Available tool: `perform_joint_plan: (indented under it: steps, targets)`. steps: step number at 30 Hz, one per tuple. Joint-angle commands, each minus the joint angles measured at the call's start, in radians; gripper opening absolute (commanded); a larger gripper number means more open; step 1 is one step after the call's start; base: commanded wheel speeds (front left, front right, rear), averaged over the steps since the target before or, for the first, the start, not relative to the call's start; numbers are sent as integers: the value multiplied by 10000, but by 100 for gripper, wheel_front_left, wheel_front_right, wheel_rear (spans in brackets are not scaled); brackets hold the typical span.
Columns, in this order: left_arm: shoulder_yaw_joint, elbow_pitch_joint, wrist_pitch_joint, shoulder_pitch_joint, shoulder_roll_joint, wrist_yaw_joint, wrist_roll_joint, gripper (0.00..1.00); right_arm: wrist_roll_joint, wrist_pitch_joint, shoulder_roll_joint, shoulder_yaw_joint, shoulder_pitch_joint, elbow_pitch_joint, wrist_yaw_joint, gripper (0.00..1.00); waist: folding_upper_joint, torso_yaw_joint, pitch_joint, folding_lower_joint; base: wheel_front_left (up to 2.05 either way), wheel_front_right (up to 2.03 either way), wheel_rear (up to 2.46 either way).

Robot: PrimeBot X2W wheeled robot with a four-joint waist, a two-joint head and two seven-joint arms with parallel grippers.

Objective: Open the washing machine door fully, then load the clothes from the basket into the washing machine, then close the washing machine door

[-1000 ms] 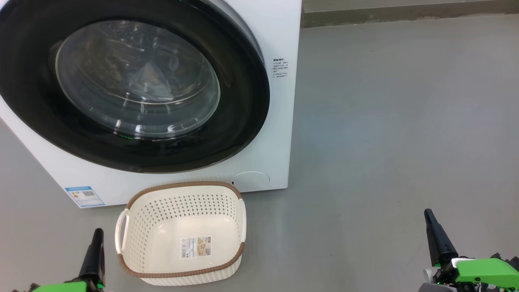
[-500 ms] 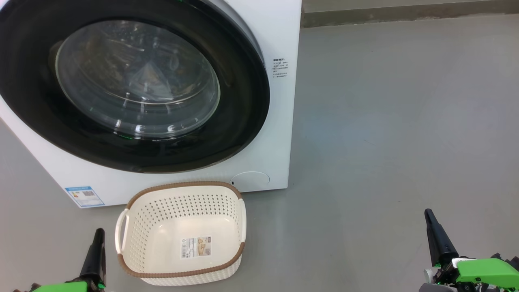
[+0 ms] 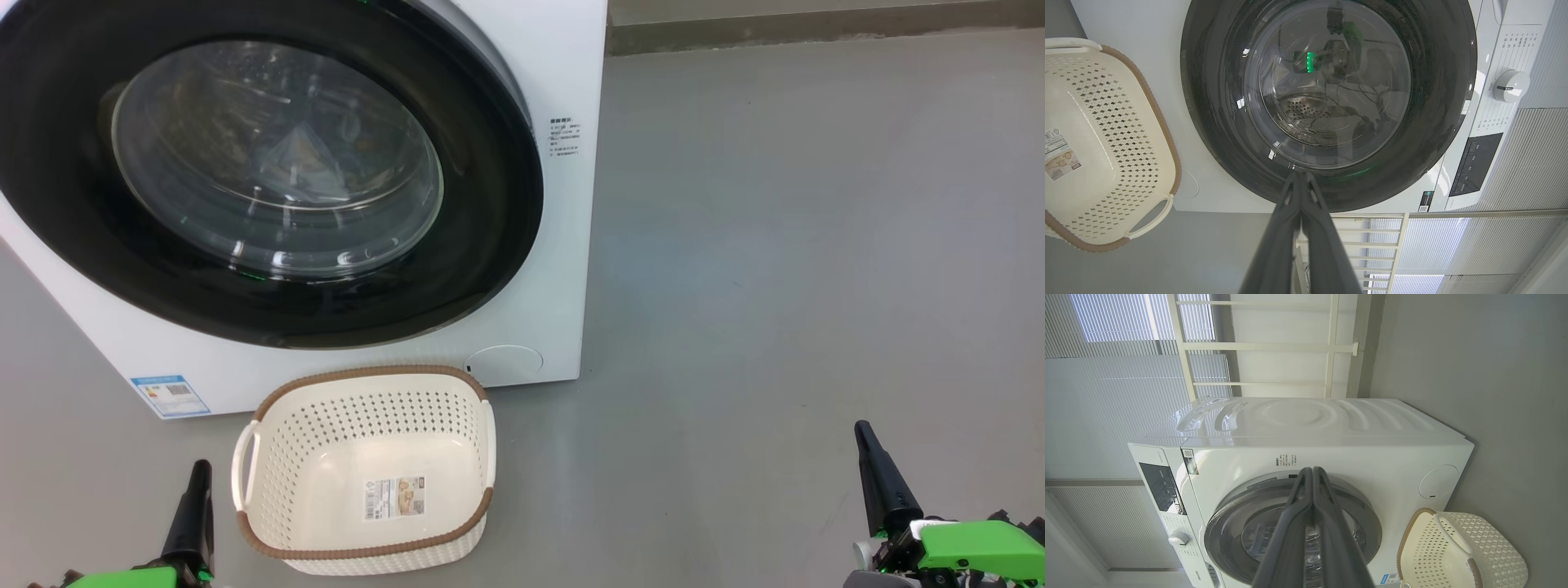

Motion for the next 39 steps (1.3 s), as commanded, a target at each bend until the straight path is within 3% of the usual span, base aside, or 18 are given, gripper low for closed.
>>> perform_joint_plan:
  steps: [1, 39]
  targets:
    - [348, -183, 47, -408, 157, -111, 51, 0, -60, 36, -36, 200, -405, -247, -11, 0, -1, 0, 0, 0, 0, 0, 0]
    - [375, -183, 68, -410, 139, -111, 73, 0, -90, 64, -11, 165, -409, -245, -11, 0, -1, 0, 0, 0, 0, 0, 0]
